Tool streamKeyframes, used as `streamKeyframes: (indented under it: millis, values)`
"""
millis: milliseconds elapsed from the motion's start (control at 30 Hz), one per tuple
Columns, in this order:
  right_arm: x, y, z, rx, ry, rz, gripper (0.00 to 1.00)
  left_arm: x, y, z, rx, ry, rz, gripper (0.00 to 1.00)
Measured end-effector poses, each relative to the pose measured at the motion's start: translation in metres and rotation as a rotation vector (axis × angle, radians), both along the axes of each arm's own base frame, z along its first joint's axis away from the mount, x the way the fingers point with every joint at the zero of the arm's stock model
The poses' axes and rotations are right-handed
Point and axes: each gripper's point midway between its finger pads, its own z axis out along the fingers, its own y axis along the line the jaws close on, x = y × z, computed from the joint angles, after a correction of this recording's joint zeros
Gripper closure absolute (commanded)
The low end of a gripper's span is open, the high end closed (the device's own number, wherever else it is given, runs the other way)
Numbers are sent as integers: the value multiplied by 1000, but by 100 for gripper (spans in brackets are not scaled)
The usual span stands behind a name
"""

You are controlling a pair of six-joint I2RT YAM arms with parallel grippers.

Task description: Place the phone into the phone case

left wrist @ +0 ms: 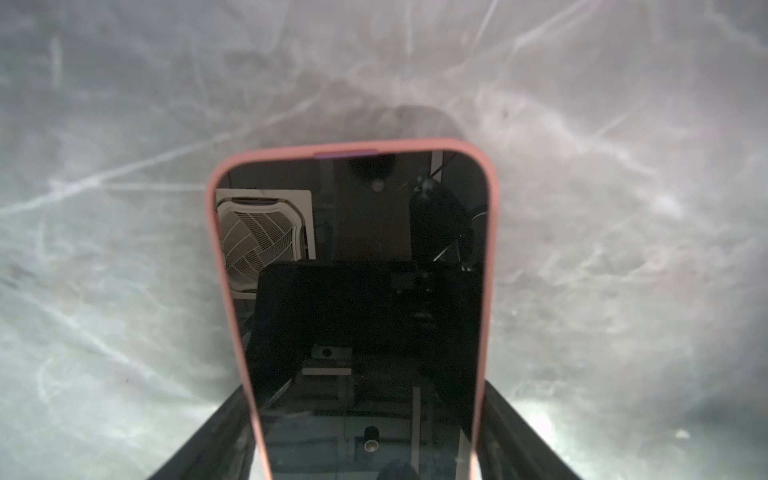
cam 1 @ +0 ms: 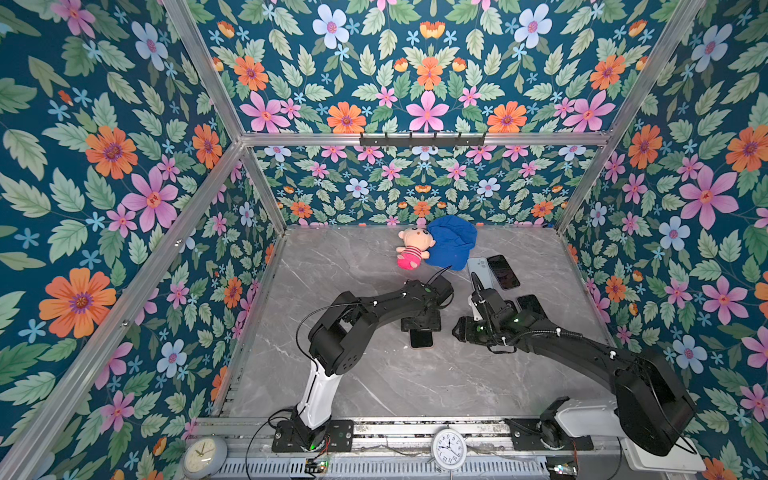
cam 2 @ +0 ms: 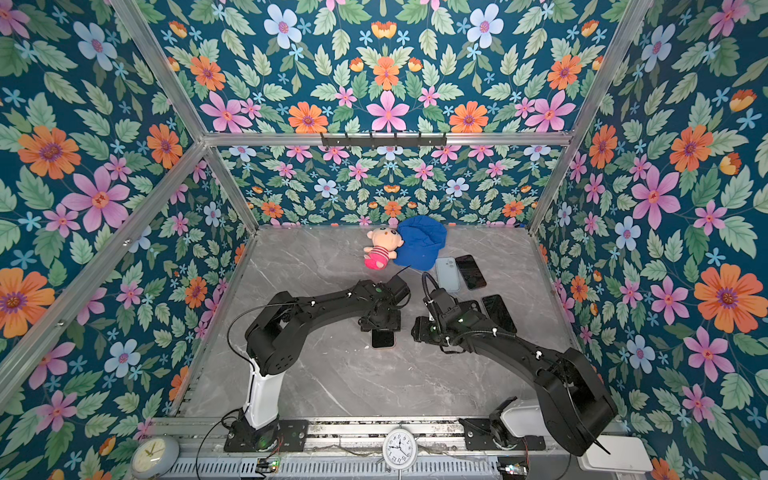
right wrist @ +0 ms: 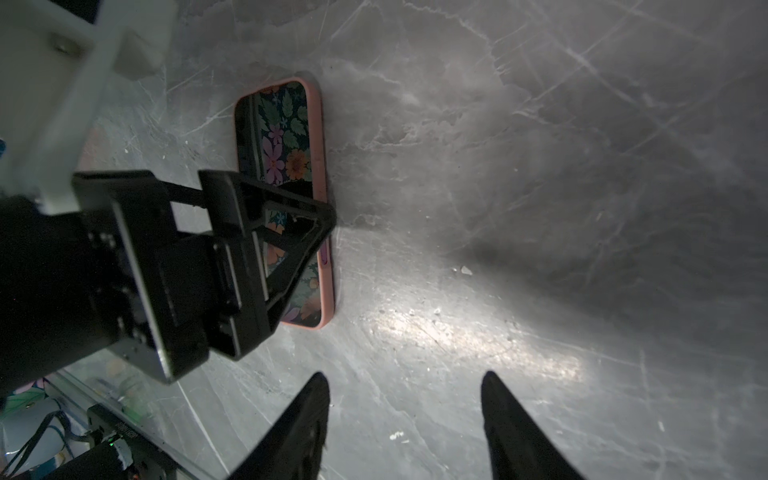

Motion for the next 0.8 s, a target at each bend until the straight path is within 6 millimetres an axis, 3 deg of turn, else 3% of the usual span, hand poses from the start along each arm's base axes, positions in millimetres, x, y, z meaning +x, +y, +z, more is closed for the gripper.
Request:
streamKeyframes:
  millis: [267, 500, 800]
  values:
    - [-1, -1, 0, -3, 2, 0, 41, -17, 24, 12, 8, -10, 17, 32]
    - [-2, -2, 0, -8, 6, -2, 41, -43, 57, 10, 38, 12, 47, 32]
    - [-3, -3, -1, -12, 10, -2, 41, -66, 77, 0, 64, 36, 53, 32]
